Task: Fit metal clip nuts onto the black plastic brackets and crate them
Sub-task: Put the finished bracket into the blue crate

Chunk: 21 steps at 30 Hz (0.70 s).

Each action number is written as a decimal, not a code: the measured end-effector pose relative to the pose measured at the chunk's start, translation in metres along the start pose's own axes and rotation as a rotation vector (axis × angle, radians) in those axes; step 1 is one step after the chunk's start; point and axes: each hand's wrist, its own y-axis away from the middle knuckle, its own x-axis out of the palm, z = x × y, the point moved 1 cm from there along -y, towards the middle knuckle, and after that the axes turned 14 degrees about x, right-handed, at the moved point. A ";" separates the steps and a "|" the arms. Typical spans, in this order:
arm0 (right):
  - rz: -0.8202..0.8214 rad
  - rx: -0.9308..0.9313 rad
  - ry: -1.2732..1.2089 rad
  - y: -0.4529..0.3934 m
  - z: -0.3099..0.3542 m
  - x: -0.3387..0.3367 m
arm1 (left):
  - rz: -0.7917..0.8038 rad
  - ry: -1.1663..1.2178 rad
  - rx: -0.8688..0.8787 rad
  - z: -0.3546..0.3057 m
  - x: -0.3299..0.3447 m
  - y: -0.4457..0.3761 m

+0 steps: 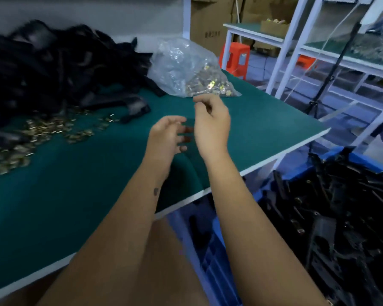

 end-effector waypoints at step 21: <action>0.109 0.084 0.651 -0.027 -0.023 0.173 | -0.521 -0.313 0.139 -0.008 -0.184 -0.059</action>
